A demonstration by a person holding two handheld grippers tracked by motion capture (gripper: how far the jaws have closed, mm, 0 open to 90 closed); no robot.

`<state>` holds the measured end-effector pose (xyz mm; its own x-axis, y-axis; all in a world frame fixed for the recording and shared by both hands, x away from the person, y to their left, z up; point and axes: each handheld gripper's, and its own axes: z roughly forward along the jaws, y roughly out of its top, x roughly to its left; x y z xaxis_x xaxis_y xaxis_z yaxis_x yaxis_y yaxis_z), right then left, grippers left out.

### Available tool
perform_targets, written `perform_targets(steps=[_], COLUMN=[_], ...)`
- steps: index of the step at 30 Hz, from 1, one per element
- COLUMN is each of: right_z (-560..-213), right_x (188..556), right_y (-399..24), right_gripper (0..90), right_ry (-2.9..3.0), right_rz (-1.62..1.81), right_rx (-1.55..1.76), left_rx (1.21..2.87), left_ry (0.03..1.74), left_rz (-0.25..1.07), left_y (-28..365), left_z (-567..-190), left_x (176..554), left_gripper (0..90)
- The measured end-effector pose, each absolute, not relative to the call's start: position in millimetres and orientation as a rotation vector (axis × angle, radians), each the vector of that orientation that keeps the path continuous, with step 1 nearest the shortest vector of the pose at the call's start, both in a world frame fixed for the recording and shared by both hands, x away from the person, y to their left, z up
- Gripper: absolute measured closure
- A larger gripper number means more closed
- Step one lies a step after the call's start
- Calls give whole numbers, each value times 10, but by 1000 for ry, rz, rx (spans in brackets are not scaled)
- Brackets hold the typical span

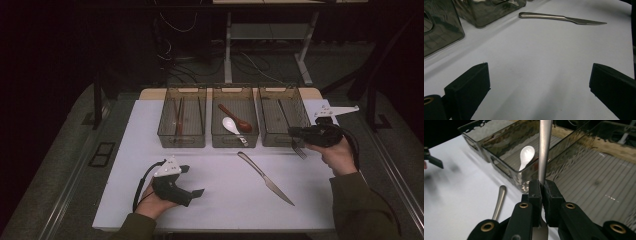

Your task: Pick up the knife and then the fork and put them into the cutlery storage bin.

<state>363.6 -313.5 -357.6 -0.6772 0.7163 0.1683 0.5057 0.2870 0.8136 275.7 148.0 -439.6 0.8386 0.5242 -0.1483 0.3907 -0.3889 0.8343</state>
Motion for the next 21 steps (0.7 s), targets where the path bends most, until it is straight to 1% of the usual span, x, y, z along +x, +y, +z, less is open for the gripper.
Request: perform_targets(steps=[12,21], right_z=[-3482,-3361], right_x=[3792,3976], right_y=[-3208,-3295], right_gripper=[846,846], right_ry=[2270,2249], right_rz=[1318,1278], right_rx=[1142,1181], left_rx=[2026,2021], left_ry=[678,678], left_rz=[173,170], left_y=[1487,1486], left_z=[-4392,-4391], left_x=[2751,2751], left_gripper=[22,22])
